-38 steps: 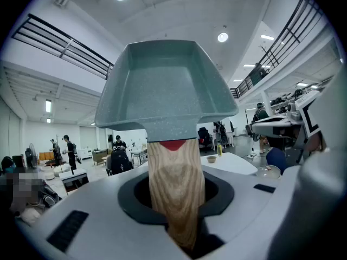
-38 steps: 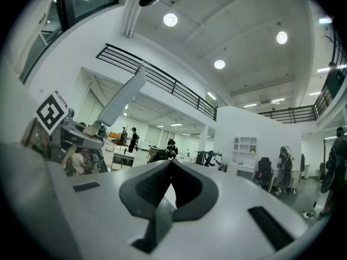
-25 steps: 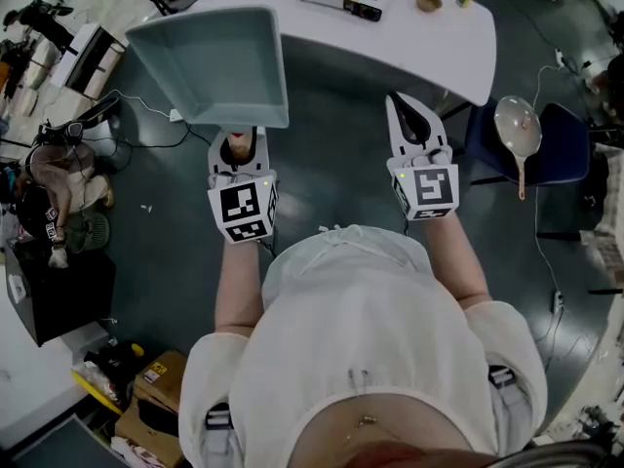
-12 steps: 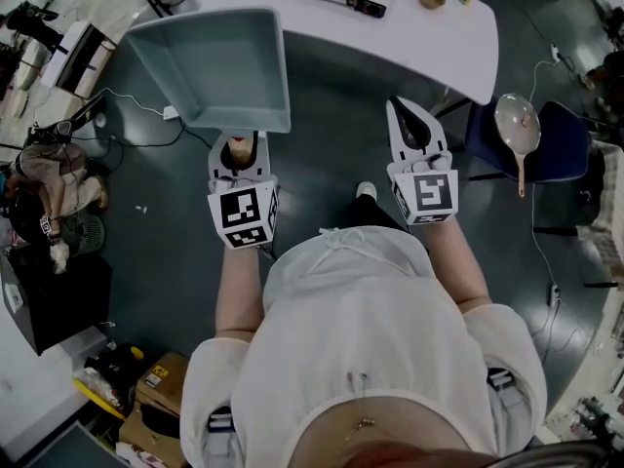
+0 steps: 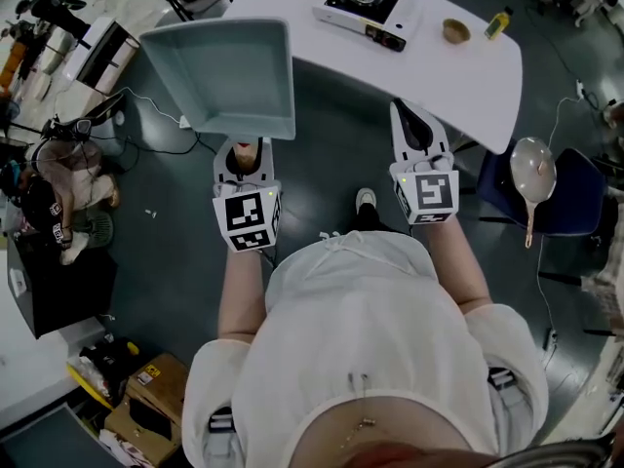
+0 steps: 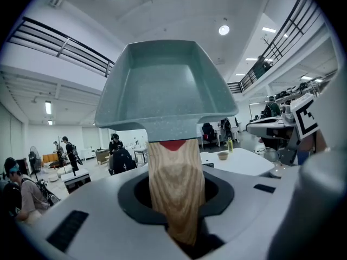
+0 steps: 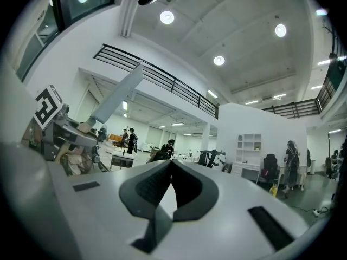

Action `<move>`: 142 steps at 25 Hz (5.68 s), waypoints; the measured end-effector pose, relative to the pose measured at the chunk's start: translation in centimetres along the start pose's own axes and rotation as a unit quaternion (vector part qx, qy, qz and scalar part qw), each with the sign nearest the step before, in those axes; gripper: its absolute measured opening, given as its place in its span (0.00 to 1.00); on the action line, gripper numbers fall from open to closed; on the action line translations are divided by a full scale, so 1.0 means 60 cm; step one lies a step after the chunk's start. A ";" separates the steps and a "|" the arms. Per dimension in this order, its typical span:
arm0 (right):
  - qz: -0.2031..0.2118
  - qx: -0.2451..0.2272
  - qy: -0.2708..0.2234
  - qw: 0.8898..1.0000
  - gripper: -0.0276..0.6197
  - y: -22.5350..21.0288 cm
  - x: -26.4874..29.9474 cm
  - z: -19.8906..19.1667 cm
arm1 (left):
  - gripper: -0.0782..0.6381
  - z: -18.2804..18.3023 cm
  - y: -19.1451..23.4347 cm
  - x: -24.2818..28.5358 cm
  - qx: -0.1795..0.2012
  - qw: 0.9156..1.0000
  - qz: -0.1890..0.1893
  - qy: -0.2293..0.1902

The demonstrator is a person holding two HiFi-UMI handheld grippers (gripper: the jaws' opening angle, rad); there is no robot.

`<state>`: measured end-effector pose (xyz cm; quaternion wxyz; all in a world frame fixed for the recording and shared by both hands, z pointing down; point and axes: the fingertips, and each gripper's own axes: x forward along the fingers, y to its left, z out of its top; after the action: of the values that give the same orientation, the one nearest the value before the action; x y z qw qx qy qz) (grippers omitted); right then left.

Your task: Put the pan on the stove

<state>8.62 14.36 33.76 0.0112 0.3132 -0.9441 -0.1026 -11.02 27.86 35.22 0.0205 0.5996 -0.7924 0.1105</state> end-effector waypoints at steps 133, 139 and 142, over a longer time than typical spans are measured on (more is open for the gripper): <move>-0.224 0.023 0.122 0.967 0.05 -0.499 0.613 -0.210 | 0.15 0.200 -0.085 1.023 0.031 0.939 -0.342 -0.007; -0.235 0.033 0.086 0.968 0.05 -0.495 0.630 -0.187 | 0.15 0.239 -0.049 1.008 0.019 0.914 -0.390 -0.107; -0.233 0.033 0.074 0.969 0.05 -0.486 0.639 -0.178 | 0.15 0.231 -0.037 1.008 0.018 0.910 -0.399 -0.111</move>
<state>-4.09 -33.19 36.72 0.0464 0.5315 -0.8444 -0.0481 -24.45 -32.67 32.03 -0.0360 0.8746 -0.4820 0.0399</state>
